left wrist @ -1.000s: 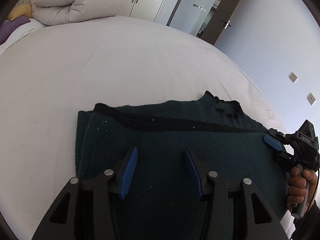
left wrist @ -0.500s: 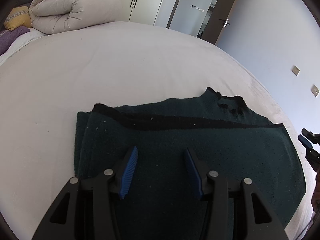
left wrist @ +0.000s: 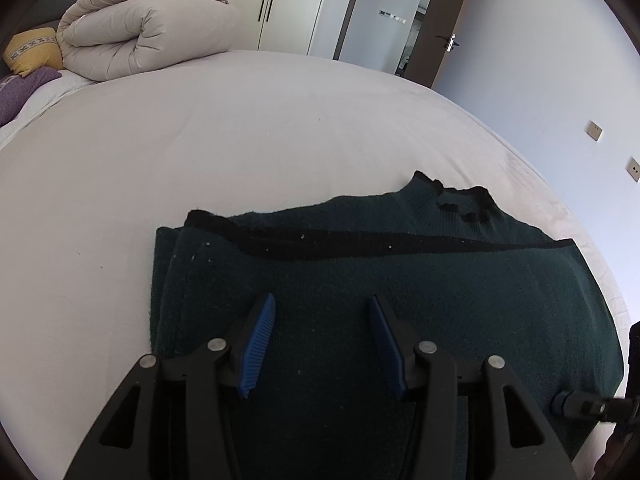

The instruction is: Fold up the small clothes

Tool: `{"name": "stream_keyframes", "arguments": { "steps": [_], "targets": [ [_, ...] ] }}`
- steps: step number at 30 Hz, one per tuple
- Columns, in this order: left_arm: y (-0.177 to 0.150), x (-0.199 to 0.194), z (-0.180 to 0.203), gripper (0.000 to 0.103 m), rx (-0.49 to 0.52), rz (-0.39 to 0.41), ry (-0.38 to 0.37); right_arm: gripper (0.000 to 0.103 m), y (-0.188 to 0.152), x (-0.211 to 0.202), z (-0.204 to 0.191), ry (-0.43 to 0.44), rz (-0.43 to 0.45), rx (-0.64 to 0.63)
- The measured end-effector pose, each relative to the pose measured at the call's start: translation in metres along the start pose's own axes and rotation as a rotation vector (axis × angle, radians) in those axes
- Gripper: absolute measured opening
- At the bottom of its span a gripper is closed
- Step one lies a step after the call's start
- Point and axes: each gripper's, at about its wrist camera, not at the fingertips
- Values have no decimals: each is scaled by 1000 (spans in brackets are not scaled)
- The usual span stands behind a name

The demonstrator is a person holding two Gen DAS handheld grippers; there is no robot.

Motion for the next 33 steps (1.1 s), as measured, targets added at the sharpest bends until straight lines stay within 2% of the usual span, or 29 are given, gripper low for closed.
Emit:
{"name": "stream_keyframes", "arguments": {
  "steps": [3,6,9,12,13,15,17,19,22,24,27,28,30,33],
  "targets": [
    [0,0,-1,53,1,0,1,14,7,-34,30,0,93,89],
    [0,0,0,53,2,1,1,13,11,-69,54,-63,201,104],
    [0,0,-1,53,-1,2,-1,12,19,-101,77,-82,283,161],
    [4,-3,-4,52,-31,-8,-31,13,21,-124,82,-154,352,190],
    [7,-7,-6,52,-47,-22,-29,17,20,-130,78,-165,369,191],
    [7,-27,1,52,-76,-45,7,17,17,-137,61,-168,392,154],
    [2,-54,16,52,-119,-34,-88,17,12,-134,40,-116,373,107],
    [-6,-75,45,52,-77,-31,-157,17,7,-122,18,-66,312,66],
    [-19,-79,79,53,-24,-78,-212,17,-3,-82,-18,-30,223,-5],
    [-28,-71,83,53,-14,-112,-184,18,-4,-59,-32,19,168,-6],
    [-45,-60,55,51,-114,-167,-166,26,-9,-16,-38,19,80,37],
    [-50,-61,43,47,-148,-169,-179,26,-10,-4,-34,10,50,41],
    [-58,-67,21,36,-200,-167,-203,26,-10,12,-21,-63,25,45],
    [-67,-80,-8,34,-264,-160,-226,23,-4,30,0,6,51,102]
  ]
}}
Point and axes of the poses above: each gripper's, at about its wrist camera, not at the fingertips, and x roughly the way its jaws point, z to its right, y to its top, and after that the axes turned 6 degrees about z, right-handed
